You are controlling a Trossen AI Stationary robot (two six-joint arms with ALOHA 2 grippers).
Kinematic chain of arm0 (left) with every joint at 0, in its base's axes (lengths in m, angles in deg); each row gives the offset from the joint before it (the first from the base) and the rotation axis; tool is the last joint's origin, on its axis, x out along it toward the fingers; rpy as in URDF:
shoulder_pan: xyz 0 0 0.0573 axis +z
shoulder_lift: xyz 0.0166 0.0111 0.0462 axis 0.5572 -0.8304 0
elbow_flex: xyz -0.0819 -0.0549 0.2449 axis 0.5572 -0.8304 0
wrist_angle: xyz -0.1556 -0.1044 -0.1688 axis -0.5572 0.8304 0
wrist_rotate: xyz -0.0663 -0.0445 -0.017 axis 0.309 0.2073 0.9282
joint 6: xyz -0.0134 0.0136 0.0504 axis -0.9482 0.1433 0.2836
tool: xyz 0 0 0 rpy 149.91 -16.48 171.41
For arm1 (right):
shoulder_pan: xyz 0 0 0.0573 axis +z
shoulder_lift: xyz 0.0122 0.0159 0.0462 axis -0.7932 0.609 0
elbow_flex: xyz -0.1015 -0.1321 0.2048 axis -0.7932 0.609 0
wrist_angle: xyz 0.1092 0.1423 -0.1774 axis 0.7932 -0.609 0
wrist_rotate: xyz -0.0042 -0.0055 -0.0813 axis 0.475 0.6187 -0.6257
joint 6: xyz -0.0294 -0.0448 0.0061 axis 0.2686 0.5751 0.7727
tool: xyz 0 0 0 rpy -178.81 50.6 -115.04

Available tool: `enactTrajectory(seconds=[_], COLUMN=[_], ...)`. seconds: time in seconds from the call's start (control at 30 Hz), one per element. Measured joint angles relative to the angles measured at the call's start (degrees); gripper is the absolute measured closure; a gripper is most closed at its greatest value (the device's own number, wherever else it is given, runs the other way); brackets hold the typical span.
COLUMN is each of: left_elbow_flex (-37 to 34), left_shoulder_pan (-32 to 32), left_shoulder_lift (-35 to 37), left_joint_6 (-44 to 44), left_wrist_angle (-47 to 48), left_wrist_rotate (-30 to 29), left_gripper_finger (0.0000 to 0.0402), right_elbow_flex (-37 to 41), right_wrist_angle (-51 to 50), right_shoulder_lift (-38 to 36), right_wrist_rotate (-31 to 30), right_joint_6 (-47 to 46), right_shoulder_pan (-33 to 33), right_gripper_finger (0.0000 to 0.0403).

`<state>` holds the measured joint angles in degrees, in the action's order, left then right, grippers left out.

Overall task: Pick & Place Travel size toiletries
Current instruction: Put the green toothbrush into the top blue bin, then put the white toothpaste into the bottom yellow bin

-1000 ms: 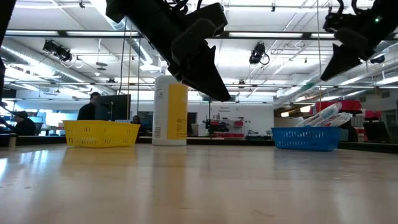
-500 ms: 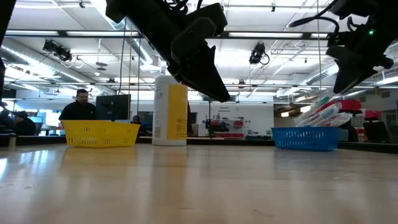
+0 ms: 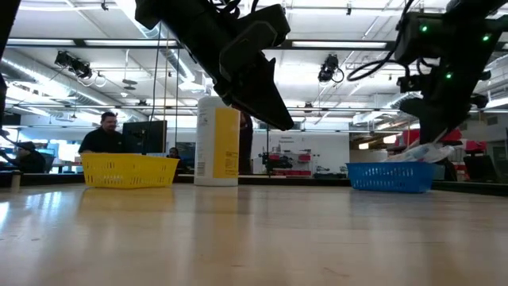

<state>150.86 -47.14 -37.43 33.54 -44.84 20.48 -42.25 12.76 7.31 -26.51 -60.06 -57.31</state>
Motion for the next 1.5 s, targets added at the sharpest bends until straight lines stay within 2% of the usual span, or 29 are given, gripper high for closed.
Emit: enactTrajectory(seconds=[0.17,0.4,0.6,0.8,1.1,1.37,1.5], left_elbow_flex=[0.00,0.00,0.00,0.00,0.00,-0.05,-0.07], left_shoulder_pan=[0.00,0.00,0.00,-0.02,-0.02,-0.07,-0.03], left_shoulder_lift=[0.00,0.00,-0.02,-0.02,-0.02,0.07,0.26], left_joint_6=[0.09,0.15,0.15,0.15,-2.18,-1.73,-1.78], left_wrist_angle=[0.00,0.00,0.00,0.02,0.01,-0.67,-3.98], left_wrist_rotate=[0.00,0.00,0.00,-0.02,0.02,2.75,3.23], left_gripper_finger=[0.0292,0.0292,0.0292,0.0292,0.0292,0.0292,0.0292], right_elbow_flex=[0.00,-0.01,-3.27,-7.33,-8.00,-8.00,-8.00], right_wrist_angle=[0.98,7.56,7.63,8.52,12.24,26.79,35.35], right_shoulder_lift=[1.84,1.81,1.78,1.76,1.78,2.15,5.19], right_wrist_rotate=[0.04,0.01,0.45,9.68,23.60,34.12,33.00], right_joint_6=[2.38,9.95,16.12,22.12,22.51,26.45,30.23], right_shoulder_pan=[-2.37,-4.24,-4.13,-2.12,3.55,13.07,19.29], right_gripper_finger=[0.0279,0.0223,0.0184,0.0175,0.0208,0.0222,0.0206])
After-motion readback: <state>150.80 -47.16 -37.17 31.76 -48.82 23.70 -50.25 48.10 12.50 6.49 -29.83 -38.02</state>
